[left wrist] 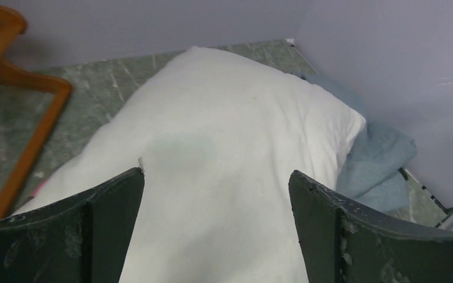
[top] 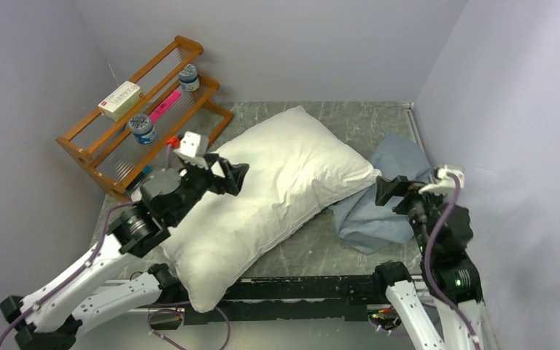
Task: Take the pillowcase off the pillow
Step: Adjust the pillowcase at the center of the board, then reset both arms
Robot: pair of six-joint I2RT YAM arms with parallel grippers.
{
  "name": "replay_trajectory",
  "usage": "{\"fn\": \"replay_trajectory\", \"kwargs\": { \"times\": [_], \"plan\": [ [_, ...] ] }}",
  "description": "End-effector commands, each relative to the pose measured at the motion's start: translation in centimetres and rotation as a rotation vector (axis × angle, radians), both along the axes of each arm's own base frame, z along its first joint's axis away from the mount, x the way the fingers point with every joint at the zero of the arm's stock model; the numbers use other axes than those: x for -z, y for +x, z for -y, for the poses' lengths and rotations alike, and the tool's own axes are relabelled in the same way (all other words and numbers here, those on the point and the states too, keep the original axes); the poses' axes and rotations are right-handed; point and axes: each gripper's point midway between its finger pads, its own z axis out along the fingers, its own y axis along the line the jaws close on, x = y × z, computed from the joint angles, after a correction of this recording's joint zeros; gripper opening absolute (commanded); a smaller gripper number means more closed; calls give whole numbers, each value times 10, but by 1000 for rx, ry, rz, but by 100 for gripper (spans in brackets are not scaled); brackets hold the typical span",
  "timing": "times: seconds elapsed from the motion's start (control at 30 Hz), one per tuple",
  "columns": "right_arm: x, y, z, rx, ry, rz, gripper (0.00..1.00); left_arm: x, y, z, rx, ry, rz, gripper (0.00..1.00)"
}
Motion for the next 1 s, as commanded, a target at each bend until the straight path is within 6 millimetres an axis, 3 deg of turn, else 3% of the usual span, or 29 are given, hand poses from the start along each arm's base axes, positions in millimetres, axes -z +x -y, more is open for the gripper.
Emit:
{"fn": "replay_trajectory", "kwargs": {
  "times": [0.0,0.23,0.5,0.97],
  "plan": [
    [-46,-11,39,198,-18,253,100,-6,-6,-40,-104,81,89,96],
    [-40,-27,63,310,-60,271,100,-9,-24,-90,-213,106,189,96],
    [-35,-22,56,260,-110,302,100,-2,-35,-132,-354,55,234,96],
    [-19,-16,45,200,-126,312,100,18,-31,-155,-492,4,200,96]
  ]
}}
